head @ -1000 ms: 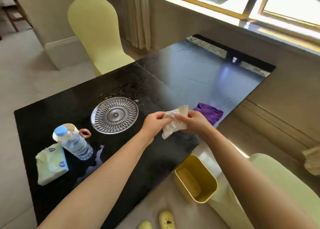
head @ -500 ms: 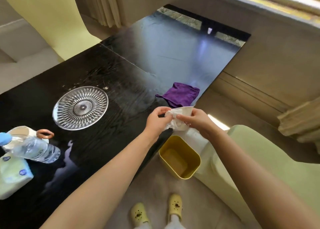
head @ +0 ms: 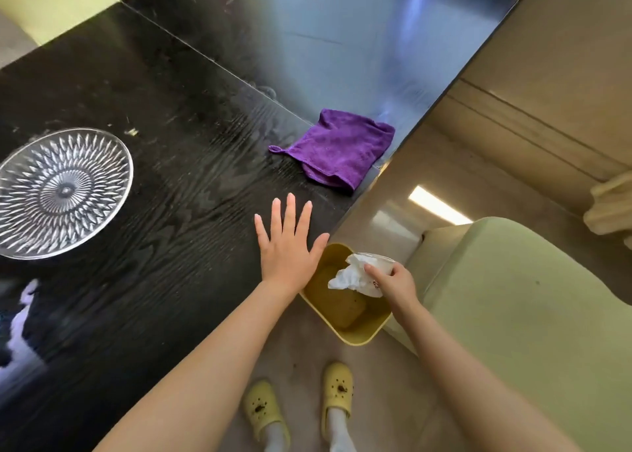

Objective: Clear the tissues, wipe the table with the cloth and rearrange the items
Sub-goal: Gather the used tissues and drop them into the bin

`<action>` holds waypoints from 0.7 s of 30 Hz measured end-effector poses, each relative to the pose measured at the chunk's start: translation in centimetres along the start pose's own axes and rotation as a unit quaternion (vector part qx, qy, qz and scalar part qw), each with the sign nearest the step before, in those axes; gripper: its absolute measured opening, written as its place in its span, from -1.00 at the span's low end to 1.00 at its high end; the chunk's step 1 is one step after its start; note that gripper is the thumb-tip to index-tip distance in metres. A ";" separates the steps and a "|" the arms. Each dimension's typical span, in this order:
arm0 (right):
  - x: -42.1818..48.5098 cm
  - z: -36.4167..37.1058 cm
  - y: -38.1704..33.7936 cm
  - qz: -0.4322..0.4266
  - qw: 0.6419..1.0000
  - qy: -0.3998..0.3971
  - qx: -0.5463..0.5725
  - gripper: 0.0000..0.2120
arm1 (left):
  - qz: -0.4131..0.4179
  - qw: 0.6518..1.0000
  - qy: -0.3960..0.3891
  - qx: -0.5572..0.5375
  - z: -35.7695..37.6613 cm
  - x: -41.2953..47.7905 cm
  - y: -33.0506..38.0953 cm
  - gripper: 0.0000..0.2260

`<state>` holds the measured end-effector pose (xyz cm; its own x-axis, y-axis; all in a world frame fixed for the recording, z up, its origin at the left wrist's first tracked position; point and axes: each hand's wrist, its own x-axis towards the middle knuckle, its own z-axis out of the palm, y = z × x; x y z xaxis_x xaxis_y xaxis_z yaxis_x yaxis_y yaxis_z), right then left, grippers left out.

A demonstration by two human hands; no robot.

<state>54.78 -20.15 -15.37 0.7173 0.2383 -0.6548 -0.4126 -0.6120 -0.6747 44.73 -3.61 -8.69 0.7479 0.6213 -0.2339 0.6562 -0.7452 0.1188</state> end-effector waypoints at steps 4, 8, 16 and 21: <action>3.8 2.1 4.4 0.023 0.997 0.018 -0.072 -0.60 | -0.001 0.998 0.058 0.013 1.5 0.1 -0.1 -0.38; 6.7 4.4 8.4 0.035 0.989 0.026 -0.141 -0.58 | 0.004 0.996 0.086 0.014 1.9 0.2 -0.3 -0.39; 11.0 8.4 14.4 0.060 0.964 0.010 -0.257 -0.64 | 0.014 0.994 0.106 0.005 2.3 0.0 -0.4 -0.39; 11.8 9.1 15.3 0.075 0.943 -0.039 -0.322 -0.46 | 0.011 0.993 0.118 0.003 2.5 0.1 -0.5 -0.39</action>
<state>51.84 -19.82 -36.55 0.6240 0.1516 -0.7665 -0.0613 -0.9685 -0.2414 44.24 -3.78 -11.24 0.7657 0.6432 0.0014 0.6388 -0.7607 0.1157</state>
